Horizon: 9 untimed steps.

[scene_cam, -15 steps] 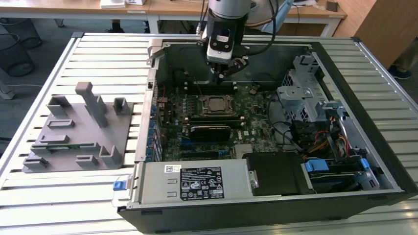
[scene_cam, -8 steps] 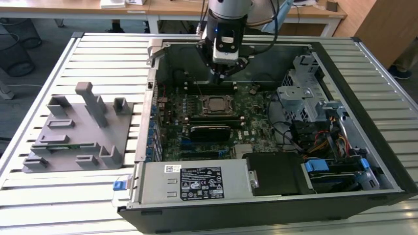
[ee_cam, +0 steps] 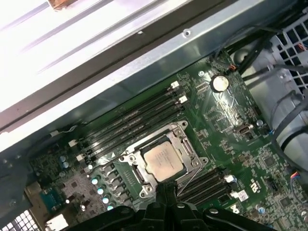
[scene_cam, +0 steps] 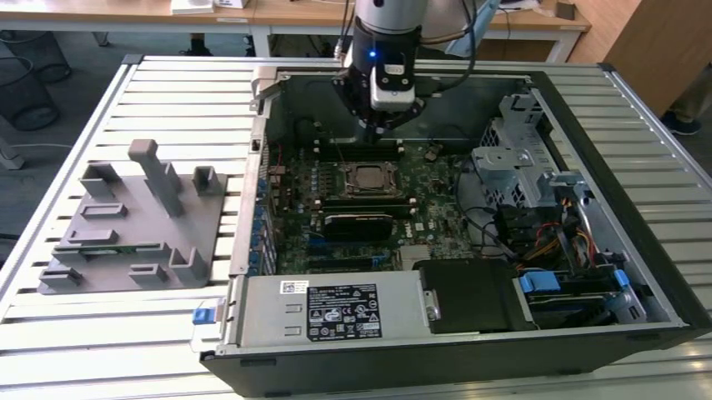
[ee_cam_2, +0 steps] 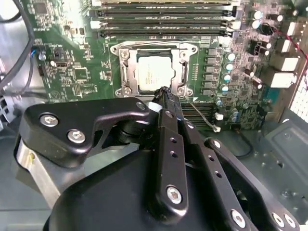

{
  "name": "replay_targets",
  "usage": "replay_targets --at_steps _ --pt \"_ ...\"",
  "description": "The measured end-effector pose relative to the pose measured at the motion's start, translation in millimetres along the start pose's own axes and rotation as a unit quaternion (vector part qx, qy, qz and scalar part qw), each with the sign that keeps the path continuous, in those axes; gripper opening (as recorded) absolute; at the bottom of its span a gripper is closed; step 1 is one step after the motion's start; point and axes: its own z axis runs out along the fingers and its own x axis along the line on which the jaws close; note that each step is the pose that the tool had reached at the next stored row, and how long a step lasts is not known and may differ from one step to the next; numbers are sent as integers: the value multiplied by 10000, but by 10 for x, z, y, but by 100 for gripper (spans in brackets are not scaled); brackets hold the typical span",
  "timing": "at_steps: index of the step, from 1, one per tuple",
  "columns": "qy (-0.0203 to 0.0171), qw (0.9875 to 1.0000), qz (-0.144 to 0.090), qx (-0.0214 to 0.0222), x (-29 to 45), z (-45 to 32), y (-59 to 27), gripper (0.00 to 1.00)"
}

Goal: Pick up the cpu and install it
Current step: 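Install the first cpu locking lever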

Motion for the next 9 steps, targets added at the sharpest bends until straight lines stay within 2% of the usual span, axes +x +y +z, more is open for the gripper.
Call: replay_targets --at_steps 5,9 --pt "-2 9991 -430 -2 0 9 0 11" --pt "-5 9968 -797 5 0 18 0 11"
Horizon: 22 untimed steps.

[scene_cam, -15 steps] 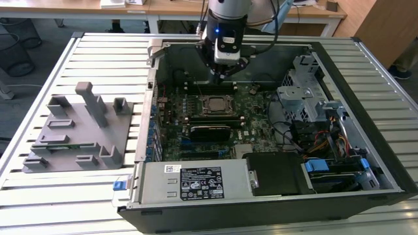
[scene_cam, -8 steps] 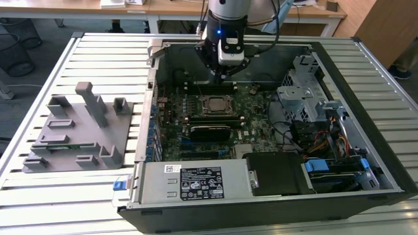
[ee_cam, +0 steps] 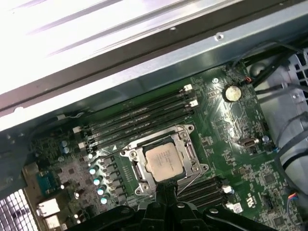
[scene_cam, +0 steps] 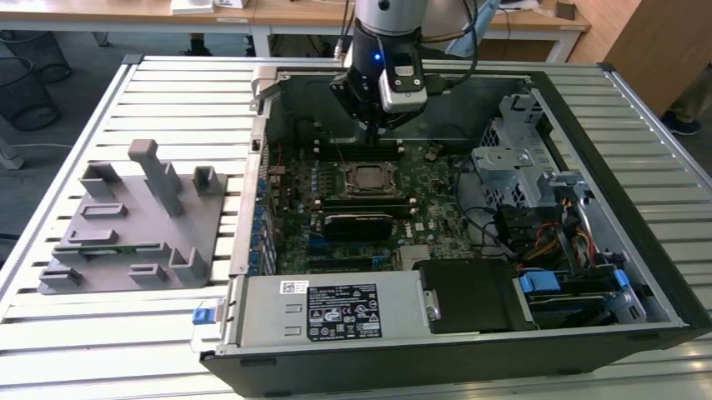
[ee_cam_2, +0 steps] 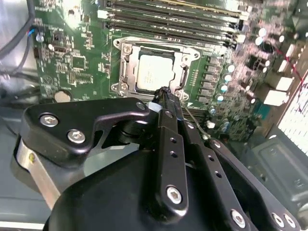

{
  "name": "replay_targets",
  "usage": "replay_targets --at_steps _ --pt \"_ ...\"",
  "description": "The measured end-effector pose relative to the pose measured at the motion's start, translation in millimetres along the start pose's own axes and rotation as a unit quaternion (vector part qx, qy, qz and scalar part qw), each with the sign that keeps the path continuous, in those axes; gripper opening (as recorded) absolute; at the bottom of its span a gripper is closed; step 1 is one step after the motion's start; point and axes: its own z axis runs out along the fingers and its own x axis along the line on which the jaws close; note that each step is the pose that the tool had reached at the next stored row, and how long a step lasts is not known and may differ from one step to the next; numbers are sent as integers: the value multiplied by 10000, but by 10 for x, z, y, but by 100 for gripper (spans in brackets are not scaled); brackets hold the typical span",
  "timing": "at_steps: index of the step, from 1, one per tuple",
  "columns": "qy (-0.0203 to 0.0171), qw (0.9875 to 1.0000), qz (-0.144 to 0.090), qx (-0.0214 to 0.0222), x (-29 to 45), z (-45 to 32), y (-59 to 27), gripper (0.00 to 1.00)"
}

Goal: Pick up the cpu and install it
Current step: 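Install the first cpu locking lever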

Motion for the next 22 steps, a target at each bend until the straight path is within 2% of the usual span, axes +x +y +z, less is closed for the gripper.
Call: replay_targets --at_steps 3,6,9,13,15,20,21,22 --pt "-2 9996 -270 5 0 6 0 11" --pt "-4 9985 -539 10 0 10 0 11" --pt "-5 9967 -816 15 0 15 0 11" --pt "-8 9932 -1162 21 1 20 0 11" --pt "-8 9927 -1209 21 28 22 -11 11" --pt "-19 9925 -1218 17 154 30 -60 11" --pt "-19 9922 -1243 15 161 33 -62 11" --pt "-19 9911 -1329 18 161 33 -62 11"
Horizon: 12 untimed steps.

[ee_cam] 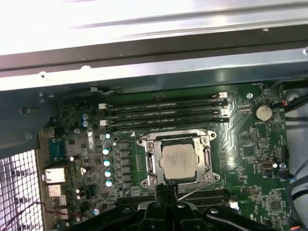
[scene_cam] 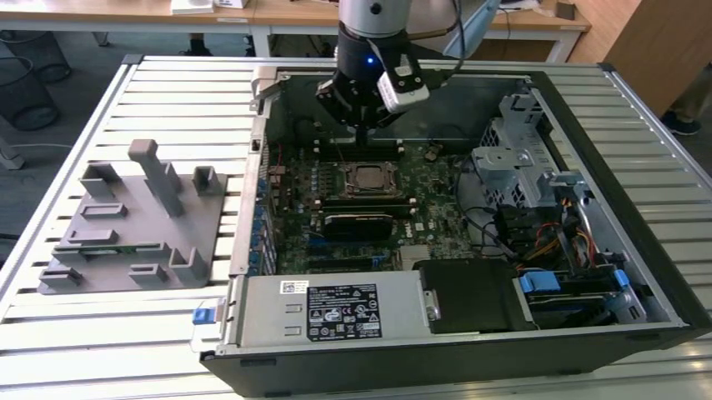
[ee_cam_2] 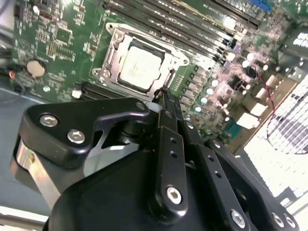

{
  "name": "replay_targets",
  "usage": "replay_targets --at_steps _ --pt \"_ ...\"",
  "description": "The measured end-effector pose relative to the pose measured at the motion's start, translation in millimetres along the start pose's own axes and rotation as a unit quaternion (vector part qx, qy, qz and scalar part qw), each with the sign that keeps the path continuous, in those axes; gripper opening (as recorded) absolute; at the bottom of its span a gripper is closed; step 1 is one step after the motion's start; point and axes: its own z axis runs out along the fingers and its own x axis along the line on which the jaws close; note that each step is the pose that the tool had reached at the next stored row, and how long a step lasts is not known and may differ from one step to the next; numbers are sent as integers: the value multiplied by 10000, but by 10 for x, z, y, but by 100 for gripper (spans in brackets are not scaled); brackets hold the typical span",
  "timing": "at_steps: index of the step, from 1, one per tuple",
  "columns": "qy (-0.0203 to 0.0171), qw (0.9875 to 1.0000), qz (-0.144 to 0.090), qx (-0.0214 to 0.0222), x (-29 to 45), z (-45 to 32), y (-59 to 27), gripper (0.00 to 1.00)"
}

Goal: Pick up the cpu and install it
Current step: 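Install the first cpu locking lever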

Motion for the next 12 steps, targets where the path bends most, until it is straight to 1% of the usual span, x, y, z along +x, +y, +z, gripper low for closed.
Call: replay_targets --at_steps 2,4,5,6,8,12 --pt "-1 9998 -187 2 1 5 0 11" --pt "-3 9993 -368 5 1 11 0 11" --pt "-3 9992 -409 6 8 17 -1 11" --pt "-3 9991 -416 6 36 26 -4 11" --pt "-8 9991 -419 4 122 37 -13 11" --pt "-51 9991 -418 1 289 55 -29 11"
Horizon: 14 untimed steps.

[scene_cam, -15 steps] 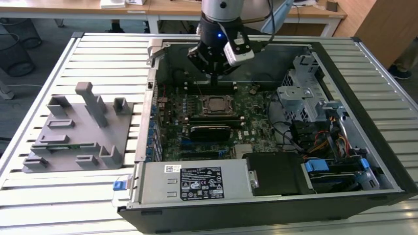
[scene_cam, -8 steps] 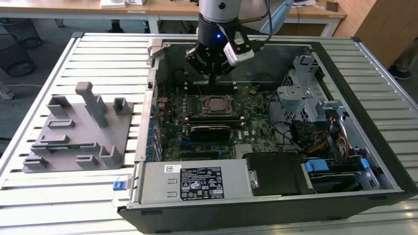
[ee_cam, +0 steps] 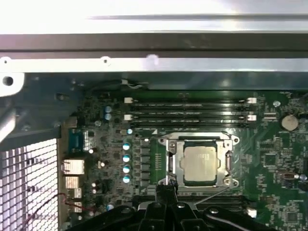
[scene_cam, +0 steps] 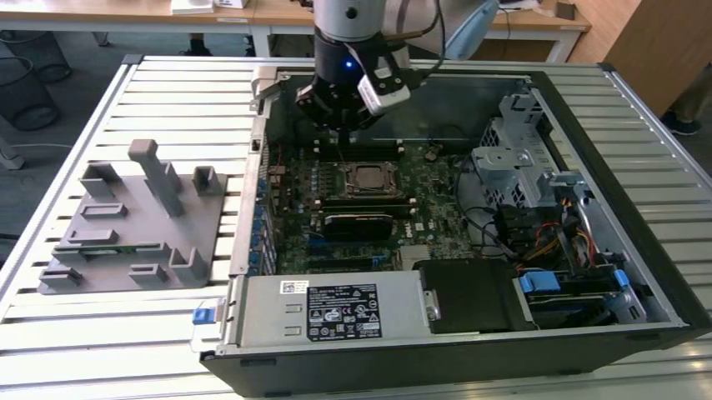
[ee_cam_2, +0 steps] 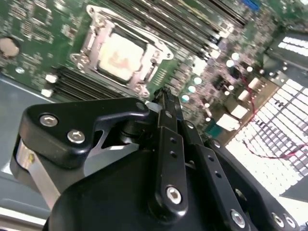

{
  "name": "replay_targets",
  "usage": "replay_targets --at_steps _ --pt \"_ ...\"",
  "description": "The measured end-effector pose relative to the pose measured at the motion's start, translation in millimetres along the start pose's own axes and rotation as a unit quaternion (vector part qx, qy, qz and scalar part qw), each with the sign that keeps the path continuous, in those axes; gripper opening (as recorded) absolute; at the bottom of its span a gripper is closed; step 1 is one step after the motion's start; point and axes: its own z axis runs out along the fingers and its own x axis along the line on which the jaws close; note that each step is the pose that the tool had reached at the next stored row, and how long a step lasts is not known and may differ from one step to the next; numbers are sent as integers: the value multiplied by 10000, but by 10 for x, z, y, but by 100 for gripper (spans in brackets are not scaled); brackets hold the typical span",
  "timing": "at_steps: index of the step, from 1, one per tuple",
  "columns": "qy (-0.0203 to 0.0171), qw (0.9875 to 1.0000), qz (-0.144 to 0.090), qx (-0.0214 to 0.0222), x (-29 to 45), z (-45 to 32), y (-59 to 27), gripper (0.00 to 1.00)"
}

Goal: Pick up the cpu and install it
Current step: 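Install the first cpu locking lever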

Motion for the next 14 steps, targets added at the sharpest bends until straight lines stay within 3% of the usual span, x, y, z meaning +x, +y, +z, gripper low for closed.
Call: replay_targets --at_steps 4,8,14 --pt "-32 10000 0 -2 127 16 11 11" --pt "-52 10000 -16 0 185 42 59 11" --pt "-186 9998 -61 -3 222 104 101 11"
